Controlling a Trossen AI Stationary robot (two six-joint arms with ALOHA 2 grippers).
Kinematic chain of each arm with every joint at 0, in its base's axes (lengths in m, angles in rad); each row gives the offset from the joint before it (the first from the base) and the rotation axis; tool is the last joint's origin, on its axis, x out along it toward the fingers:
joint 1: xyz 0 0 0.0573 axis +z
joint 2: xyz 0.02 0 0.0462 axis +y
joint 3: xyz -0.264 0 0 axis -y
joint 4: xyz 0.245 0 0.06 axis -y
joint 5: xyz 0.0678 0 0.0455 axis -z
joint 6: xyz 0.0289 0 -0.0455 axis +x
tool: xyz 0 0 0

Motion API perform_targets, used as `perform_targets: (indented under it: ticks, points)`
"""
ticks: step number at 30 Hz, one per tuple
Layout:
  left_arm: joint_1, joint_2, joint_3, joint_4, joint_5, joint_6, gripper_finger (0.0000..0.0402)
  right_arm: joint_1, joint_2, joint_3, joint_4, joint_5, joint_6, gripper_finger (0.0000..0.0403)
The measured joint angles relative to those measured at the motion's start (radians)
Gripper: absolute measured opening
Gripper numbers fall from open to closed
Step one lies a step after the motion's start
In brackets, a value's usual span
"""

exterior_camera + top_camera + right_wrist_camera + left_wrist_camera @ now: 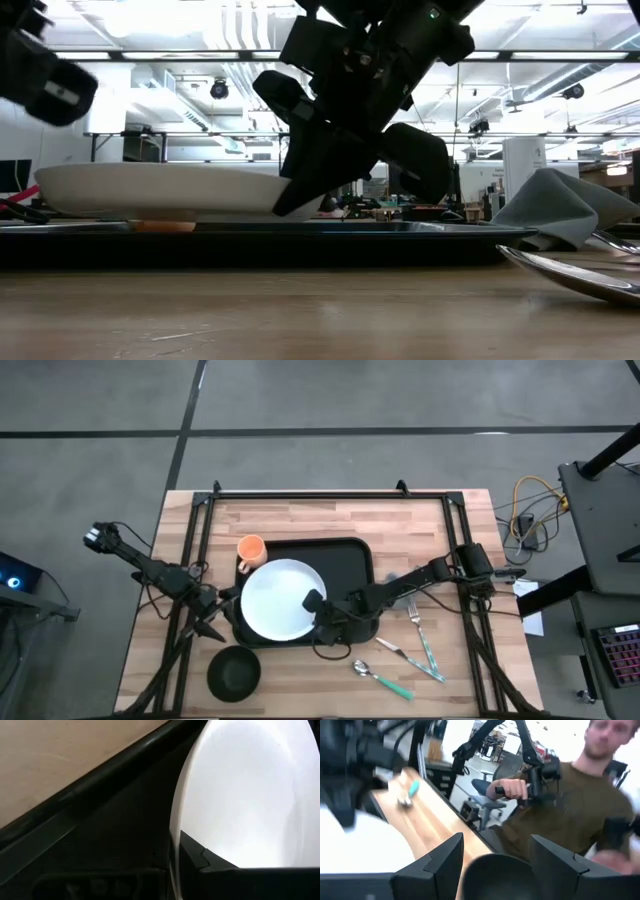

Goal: Set up tray
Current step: Put the white plate on the black tray

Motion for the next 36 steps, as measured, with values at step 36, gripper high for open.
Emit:
perform_targets:
  ticks: [36]
  points:
    - [0.001, 0.054, 0.019, 0.008, -0.007, 0.076, 0.0202, -0.013, 0.035, -0.006, 0.086, -0.07, 0.032, 0.0009]
